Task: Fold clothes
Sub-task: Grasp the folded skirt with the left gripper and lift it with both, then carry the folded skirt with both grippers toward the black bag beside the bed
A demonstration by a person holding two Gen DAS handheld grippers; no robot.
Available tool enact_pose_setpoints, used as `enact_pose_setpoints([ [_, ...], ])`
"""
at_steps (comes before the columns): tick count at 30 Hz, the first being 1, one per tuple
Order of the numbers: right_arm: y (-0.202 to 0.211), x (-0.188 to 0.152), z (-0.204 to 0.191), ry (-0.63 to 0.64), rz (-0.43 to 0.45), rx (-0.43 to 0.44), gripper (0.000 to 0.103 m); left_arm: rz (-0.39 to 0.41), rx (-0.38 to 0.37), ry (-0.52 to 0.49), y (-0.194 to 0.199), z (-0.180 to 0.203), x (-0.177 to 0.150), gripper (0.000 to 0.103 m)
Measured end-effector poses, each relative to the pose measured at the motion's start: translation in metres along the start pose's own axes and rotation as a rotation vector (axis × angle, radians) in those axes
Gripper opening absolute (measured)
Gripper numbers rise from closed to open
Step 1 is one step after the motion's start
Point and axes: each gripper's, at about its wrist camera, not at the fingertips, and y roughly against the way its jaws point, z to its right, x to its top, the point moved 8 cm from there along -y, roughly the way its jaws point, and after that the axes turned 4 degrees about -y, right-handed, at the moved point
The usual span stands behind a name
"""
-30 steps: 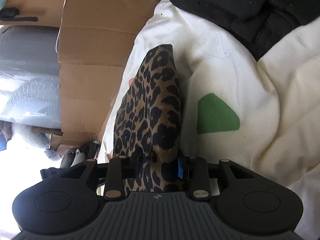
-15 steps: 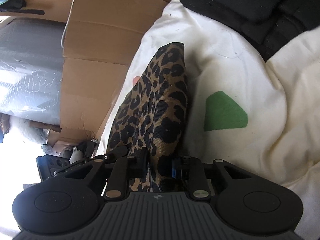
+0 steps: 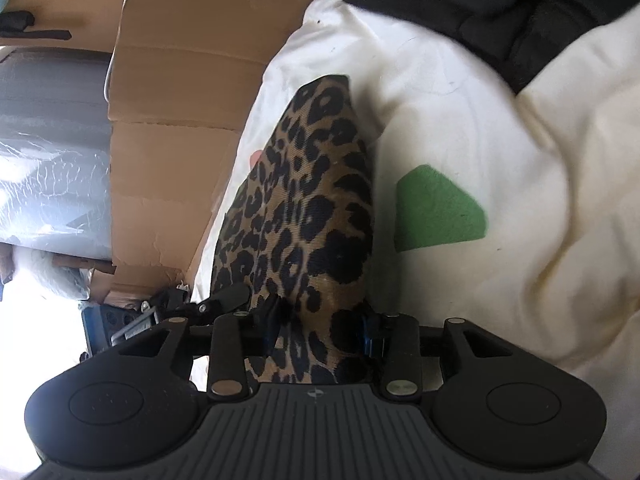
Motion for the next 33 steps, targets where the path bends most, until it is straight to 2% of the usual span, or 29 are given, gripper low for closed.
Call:
enact_pose_setpoints([
  [3,-0.004,0.001,-0.004,0.005,0.008,-0.005,0.041,-0.020,0.006,-0.025,-0.007,0.007,0.000,0.040],
  [4,-0.005,0.001,-0.005,0.007,0.010,-0.007,0.040,-0.022,0.006,-0.029,-0.008,0.008,0.000,0.032],
  [5,-0.005,0.001,-0.006,0.013,0.014,-0.014,0.036,-0.018,0.009,-0.031,-0.008,0.009,-0.001,0.031],
  [6,-0.004,0.002,-0.007,0.020,0.018,-0.021,0.029,-0.012,0.013,-0.033,-0.007,0.009,-0.001,0.030],
  [9,-0.002,0.002,-0.010,0.040,0.032,-0.038,0.020,0.004,0.025,-0.049,-0.001,0.015,-0.002,0.028],
  [14,0.005,0.002,-0.023,0.087,0.059,-0.054,0.013,0.051,0.064,-0.111,0.014,0.032,0.000,0.028],
  [21,0.014,0.004,-0.050,0.186,0.104,-0.063,0.011,0.124,0.120,-0.214,0.036,0.059,0.007,0.028],
  [33,0.040,-0.001,-0.098,0.317,0.171,-0.042,0.011,0.201,0.185,-0.272,0.079,0.103,0.010,0.028],
])
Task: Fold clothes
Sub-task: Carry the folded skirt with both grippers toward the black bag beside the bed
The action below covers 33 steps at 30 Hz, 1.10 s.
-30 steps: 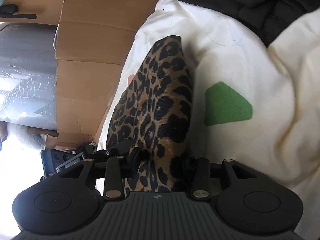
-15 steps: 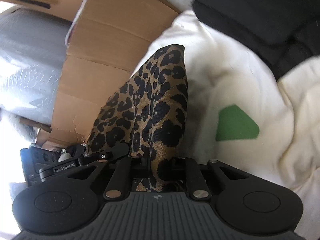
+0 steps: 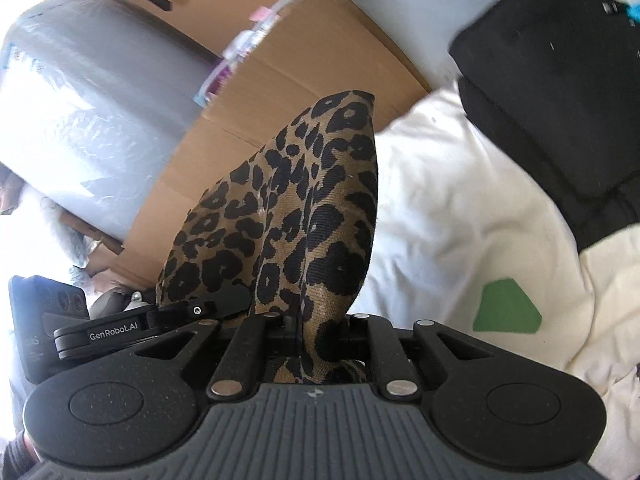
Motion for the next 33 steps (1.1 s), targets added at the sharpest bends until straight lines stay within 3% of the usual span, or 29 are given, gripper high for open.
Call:
enact_pose_setpoints([
  [8,0.029,0.006,-0.042,0.048,0.012,0.012,0.011,-0.014,0.063,-0.029,0.041,0.026,0.012,0.028],
  [19,0.091,0.032,-0.130,0.110,-0.004,0.023,0.010,0.009,0.161,0.008,0.124,0.086,0.058,0.027],
  [24,0.135,0.058,-0.177,0.160,0.029,0.033,0.010,0.068,0.161,0.010,0.167,0.126,0.079,0.028],
  [33,0.231,0.103,-0.238,0.251,0.126,0.029,0.011,0.154,0.096,-0.003,0.213,0.200,0.123,0.028],
])
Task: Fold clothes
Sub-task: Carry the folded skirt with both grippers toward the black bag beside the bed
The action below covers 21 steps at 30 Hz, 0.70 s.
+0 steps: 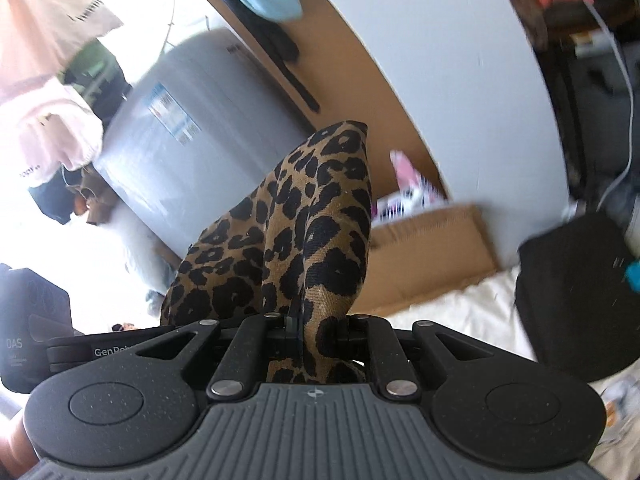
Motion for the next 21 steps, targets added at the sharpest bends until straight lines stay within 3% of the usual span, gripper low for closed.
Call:
enact_pose_setpoints([
  [12,0.100,0.076,-0.026,0.100,0.102,-0.060,0.011,0.063,-0.097,-0.042,0.017,0.083,0.045,0.028],
  [21,0.140,0.093,-0.004,0.124,0.141,-0.106,0.011,0.075,-0.153,-0.044,-0.005,0.120,0.036,0.028],
])
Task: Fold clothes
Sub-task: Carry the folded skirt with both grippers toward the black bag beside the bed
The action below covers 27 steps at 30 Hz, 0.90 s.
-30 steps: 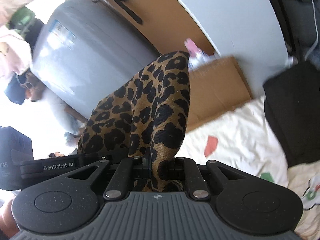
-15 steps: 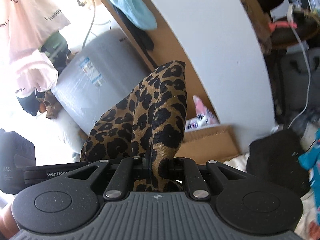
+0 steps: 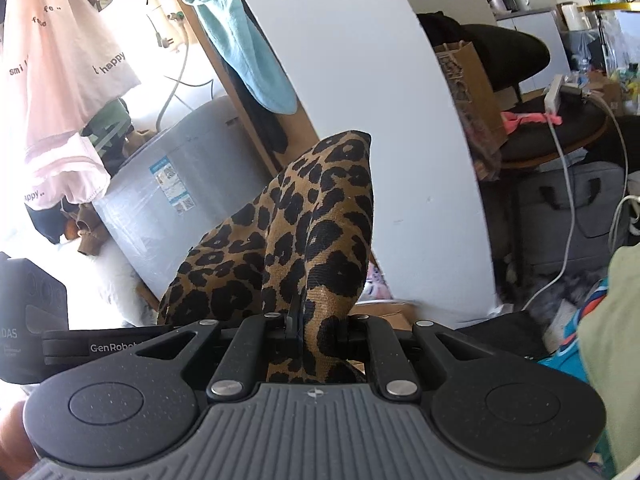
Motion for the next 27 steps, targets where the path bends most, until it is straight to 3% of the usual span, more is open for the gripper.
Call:
enact_pose_setpoints([
  [6,0.000,-0.006,0.026,0.046,-0.016,-0.032,0.011,-0.019,-0.021,0.019,-0.033,0.002,-0.017,0.028],
  [17,-0.036,-0.015,0.072,0.157,-0.075,-0.134,0.011,-0.021,-0.075,0.070,-0.099,-0.006,-0.046,0.028],
  [27,-0.085,-0.045,0.138,0.068,-0.039,-0.294,0.011,-0.071,-0.098,0.048,-0.182,-0.026,-0.084,0.028],
])
